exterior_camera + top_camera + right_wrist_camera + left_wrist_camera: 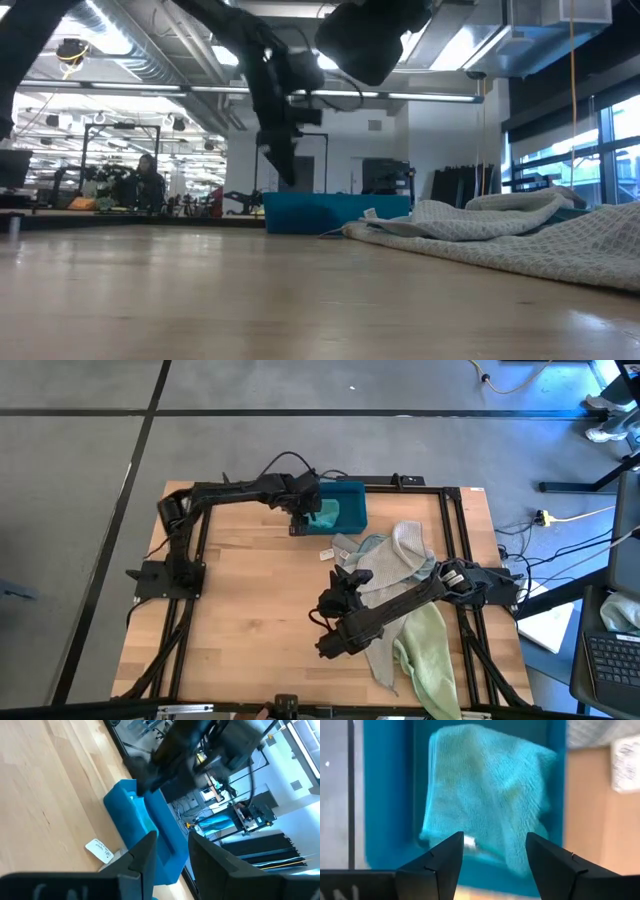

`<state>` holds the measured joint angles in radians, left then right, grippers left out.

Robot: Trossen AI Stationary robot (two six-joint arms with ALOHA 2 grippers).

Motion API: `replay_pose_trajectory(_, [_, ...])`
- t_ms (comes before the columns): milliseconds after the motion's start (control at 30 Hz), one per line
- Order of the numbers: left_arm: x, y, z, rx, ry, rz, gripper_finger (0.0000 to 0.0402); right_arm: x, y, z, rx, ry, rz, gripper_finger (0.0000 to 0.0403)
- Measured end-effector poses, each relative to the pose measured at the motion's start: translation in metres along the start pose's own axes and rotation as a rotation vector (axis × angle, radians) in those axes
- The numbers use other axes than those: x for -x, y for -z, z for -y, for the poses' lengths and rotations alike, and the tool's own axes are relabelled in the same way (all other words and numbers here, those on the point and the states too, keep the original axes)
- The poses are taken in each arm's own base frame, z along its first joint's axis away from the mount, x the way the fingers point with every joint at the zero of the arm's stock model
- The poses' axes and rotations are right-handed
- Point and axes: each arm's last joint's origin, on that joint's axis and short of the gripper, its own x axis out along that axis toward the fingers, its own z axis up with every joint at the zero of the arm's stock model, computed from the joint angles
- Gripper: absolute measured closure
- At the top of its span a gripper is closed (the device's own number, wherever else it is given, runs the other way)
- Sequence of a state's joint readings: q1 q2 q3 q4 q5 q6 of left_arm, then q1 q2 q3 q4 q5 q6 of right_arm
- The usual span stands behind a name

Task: Fold microfiber towels
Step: Put the folded blue towel into the blue bin

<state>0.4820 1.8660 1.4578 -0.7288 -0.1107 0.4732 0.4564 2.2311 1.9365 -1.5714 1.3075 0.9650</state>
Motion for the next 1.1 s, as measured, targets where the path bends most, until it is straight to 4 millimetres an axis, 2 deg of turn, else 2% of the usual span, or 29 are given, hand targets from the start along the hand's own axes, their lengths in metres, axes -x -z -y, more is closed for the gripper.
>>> replay_pose_trajectory(167, [0.046,-0.004,-0.008,0.011,-0.054,0.16,0.0194,-0.002,0.007,-0.004,0.015,0.011,0.0,0.0288])
replay_pose_trajectory(233, [0.055,-0.013,-0.017,0.029,-0.086,0.302,0.0196,-0.003,0.01,-0.006,0.02,0.014,-0.002,0.0288])
replay_pose_trajectory(300, [0.054,-0.016,-0.025,0.034,-0.039,0.413,0.0197,-0.004,0.011,-0.007,0.027,0.015,-0.003,0.0288])
replay_pose_trajectory(400, [0.036,-0.021,-0.026,0.008,0.085,0.524,0.0198,-0.004,0.012,-0.007,0.03,0.017,-0.003,0.0288])
replay_pose_trajectory(500, [0.008,-0.019,-0.023,0.002,0.186,0.494,0.0198,-0.004,0.012,-0.007,0.029,0.018,0.0,0.0288])
replay_pose_trajectory(700, [-0.033,-0.005,-0.034,0.01,0.193,0.387,0.0198,-0.008,0.008,-0.002,-0.043,0.072,0.071,0.0288])
replay_pose_trajectory(833, [-0.038,0.007,-0.048,0.13,0.184,0.332,0.0198,-0.018,-0.001,0.021,-0.122,0.09,0.055,0.0288])
replay_pose_trajectory(900, [-0.035,0.014,-0.049,0.202,0.259,0.302,0.0198,-0.025,-0.006,0.036,-0.155,0.097,0.036,0.0288])
replay_pose_trajectory(1000, [-0.022,0.016,-0.041,0.22,0.423,0.331,0.0198,-0.035,-0.013,0.062,-0.185,0.112,0.005,0.0288])
replay_pose_trajectory(1100, [-0.019,0.019,-0.019,0.181,0.46,0.332,0.0201,-0.054,-0.017,0.096,-0.187,0.121,-0.073,0.0288])
